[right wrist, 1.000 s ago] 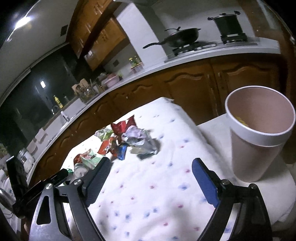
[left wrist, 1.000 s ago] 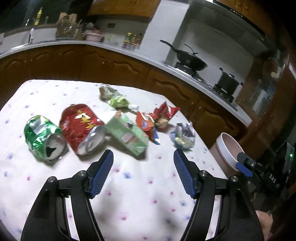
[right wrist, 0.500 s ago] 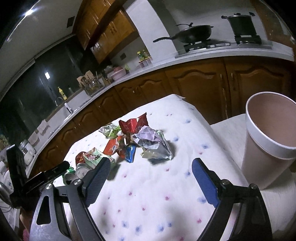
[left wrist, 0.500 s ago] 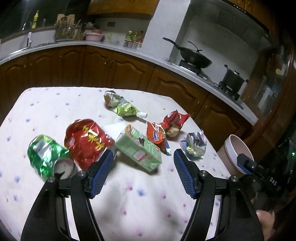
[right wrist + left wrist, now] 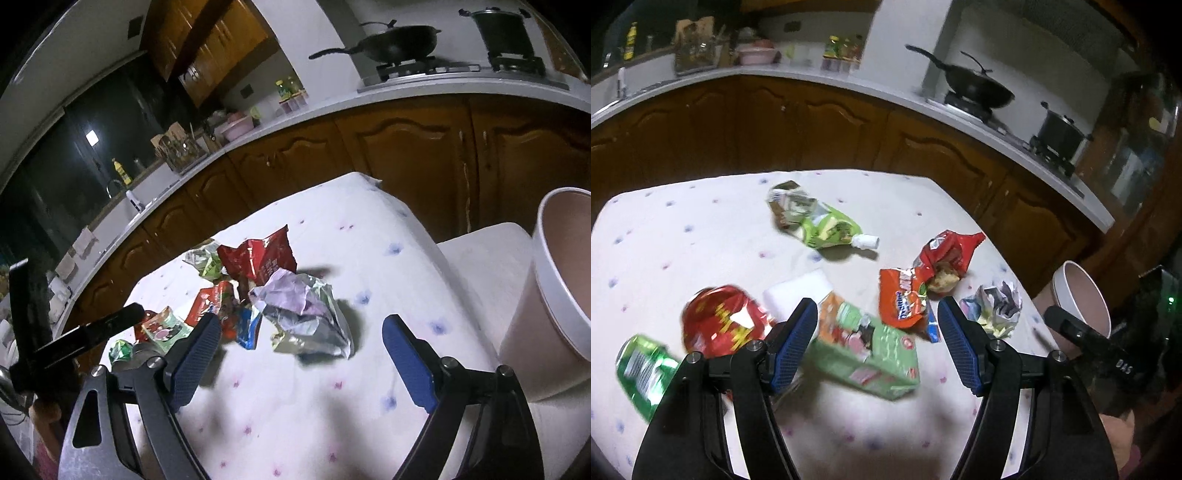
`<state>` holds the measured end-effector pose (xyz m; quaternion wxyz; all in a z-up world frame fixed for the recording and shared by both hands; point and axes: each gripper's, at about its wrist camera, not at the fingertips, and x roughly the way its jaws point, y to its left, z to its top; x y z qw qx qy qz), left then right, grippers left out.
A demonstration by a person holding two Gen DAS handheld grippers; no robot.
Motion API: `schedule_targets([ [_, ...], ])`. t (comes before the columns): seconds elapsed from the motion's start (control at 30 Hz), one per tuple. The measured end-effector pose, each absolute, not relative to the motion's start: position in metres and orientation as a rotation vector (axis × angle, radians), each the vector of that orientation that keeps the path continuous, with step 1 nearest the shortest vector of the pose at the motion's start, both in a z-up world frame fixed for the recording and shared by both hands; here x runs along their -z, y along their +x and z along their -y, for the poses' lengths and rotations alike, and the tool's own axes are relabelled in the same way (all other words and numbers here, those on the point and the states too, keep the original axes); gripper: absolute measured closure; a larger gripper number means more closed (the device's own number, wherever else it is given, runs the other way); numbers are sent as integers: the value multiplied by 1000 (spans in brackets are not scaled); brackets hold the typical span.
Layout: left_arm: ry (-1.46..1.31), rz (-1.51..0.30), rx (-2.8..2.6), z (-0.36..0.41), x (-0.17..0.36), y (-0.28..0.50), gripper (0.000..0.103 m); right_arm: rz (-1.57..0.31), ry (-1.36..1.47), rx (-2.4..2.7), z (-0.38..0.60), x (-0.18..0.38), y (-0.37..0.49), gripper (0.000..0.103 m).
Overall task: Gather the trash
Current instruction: 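Grasp the crumpled silver foil wrapper with the right tool while the left tool grasps the orange snack packet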
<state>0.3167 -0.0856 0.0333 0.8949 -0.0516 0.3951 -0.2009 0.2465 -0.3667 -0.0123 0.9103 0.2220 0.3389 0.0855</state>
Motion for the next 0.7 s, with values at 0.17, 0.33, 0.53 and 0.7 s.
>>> schedule_targets([
  [0.17,-67,-846,430,101,-29,333,34,-724,440,-176,365,17,261,22],
  [0.33,-29,-891,465,116,-19,349,34,-749,431,-168,367,23,273,36],
  [0.53,27,-944,491,130,-7,358,48,-781,441,-158,373,34,278,77],
  [0.7,-15,-1001,541,131,4,365,95,-772,428,-146,375,32,272,90],
])
